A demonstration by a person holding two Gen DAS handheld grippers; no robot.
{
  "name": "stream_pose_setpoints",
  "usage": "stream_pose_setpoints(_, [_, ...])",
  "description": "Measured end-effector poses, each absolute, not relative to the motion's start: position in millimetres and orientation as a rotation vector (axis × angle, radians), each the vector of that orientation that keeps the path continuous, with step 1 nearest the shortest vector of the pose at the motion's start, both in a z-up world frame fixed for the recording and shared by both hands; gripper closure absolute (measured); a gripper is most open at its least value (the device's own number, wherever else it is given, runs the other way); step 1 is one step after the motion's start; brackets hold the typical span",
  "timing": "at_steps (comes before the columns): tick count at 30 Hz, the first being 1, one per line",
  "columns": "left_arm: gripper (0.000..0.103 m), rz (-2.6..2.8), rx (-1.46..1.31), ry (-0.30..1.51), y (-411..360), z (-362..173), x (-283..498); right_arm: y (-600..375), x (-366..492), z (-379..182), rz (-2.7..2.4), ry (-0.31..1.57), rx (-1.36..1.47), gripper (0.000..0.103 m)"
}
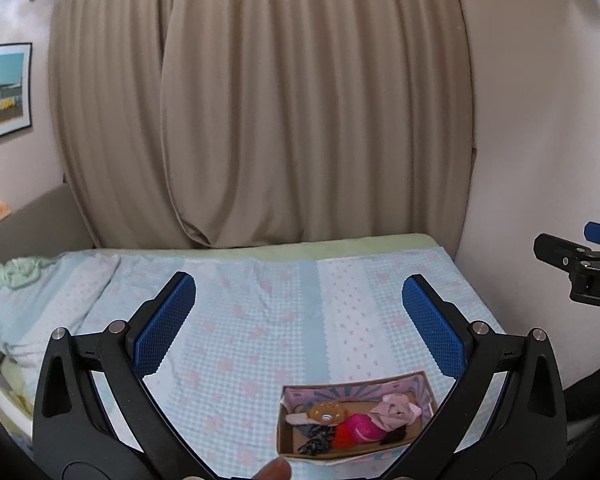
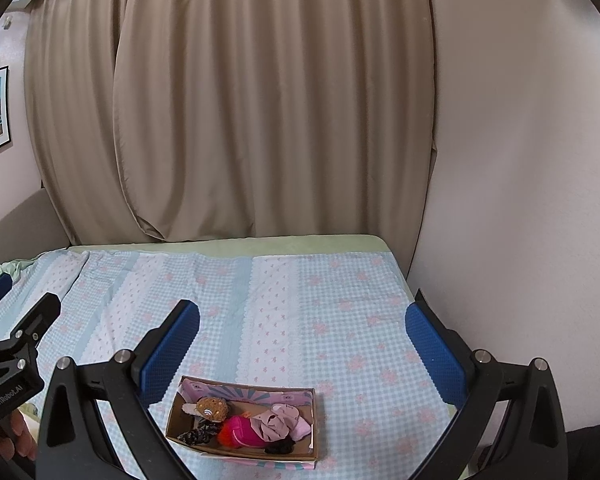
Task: Organize soft objects
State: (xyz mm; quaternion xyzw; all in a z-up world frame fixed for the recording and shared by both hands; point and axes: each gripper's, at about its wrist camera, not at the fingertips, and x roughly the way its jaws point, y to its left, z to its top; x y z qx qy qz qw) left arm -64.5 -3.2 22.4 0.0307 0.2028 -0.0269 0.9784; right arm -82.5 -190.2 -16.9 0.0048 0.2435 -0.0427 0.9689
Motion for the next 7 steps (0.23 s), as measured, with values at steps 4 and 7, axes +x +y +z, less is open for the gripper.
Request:
stream_pose_setpoints(4, [0.0,-0.064,0.076,0.407,-6.2,21.2,-65.6,-190.4,-82.8,-15.3,-0.091,0.5,0.016,0.0])
stream_pose_setpoints(7, [0.0,-0.072,0.072,0.41,-7.8,19.8,-64.9,-192.4,-80.5,-16.9,-0.093,0.512,0.017,0.0])
